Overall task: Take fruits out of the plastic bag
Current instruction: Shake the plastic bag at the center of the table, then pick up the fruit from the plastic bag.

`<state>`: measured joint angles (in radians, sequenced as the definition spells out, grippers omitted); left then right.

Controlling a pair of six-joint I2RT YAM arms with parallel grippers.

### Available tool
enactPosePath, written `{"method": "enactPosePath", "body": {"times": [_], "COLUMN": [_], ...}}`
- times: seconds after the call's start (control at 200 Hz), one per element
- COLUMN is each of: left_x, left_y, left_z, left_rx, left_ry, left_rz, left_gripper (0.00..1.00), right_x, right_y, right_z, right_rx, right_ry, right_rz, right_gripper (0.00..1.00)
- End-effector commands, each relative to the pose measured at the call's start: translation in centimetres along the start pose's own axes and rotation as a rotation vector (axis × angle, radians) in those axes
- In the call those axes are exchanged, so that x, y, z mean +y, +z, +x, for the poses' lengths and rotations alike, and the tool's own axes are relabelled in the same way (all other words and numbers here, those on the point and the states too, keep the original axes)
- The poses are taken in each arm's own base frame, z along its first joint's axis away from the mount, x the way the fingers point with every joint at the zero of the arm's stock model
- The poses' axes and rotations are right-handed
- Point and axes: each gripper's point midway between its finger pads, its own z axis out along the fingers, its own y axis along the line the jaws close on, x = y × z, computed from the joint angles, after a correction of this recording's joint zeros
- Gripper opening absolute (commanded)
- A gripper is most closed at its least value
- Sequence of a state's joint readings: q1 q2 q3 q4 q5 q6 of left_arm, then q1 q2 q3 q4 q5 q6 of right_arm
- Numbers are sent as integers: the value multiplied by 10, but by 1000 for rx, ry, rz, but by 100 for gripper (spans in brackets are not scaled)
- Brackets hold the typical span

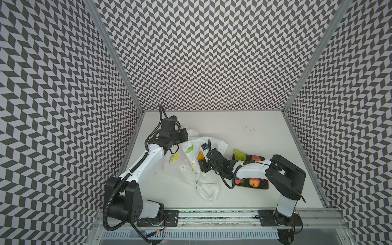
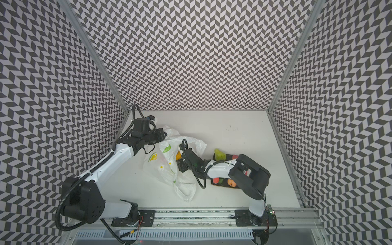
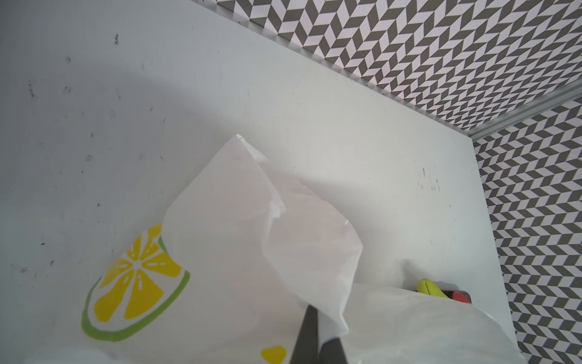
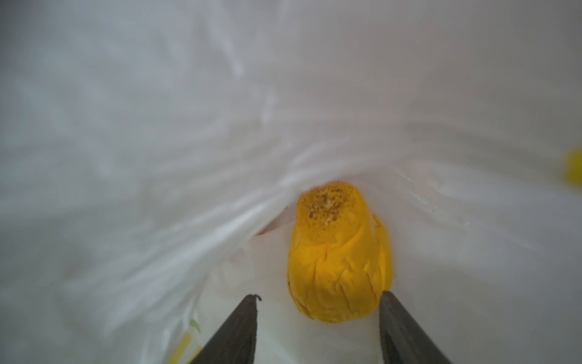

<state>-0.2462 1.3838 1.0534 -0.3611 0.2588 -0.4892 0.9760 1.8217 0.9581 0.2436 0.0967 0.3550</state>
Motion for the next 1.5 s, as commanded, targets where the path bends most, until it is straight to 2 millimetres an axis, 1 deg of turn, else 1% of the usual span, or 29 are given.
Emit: {"method": "enactPosePath", "body": {"times": [0.0,0.08,0.18,0.195,0.21,0.275,0.531,0.681,0.806,0.921,1.031,1.242,1.387,1.497], "left_x": [0,1,3,3,3,3,4,5,5,7,9,12,16,18], "left_y": [0,3,7,7,8,8,7,5,5,5,5,6,7,8], "left_z": [-6,-3,2,3,4,6,10,11,12,13,13,11,7,4], "left_rx": [-26,-15,3,5,8,11,17,15,15,13,11,-3,-19,-32], "left_ry": [30,42,47,49,49,46,38,34,29,24,17,0,-15,-31], "left_rz": [15,18,25,26,27,31,30,28,26,20,8,-8,-25,-36], "left_gripper": [0,0,0,0,0,0,0,0,0,0,0,0,0,0], "right_x": [1,-6,-7,-7,-7,-7,-3,-4,-6,-6,-7,-5,-4,-2], "right_y": [-13,-14,-11,-10,-9,-3,21,34,42,46,44,29,14,3], "right_z": [-24,-28,-30,-29,-29,-27,-19,-14,-11,-12,-13,-20,-24,-23], "right_rx": [-48,-39,-19,-15,-12,9,70,91,101,102,100,78,61,58], "right_ry": [-15,-37,-59,-61,-65,-80,-103,-103,-102,-100,-105,-106,-95,-86], "right_rz": [-1,15,14,14,15,15,6,14,24,28,31,22,12,-1], "right_gripper": [66,70,75,80,83,86,87,87,84,78,70,57,53,52]}}
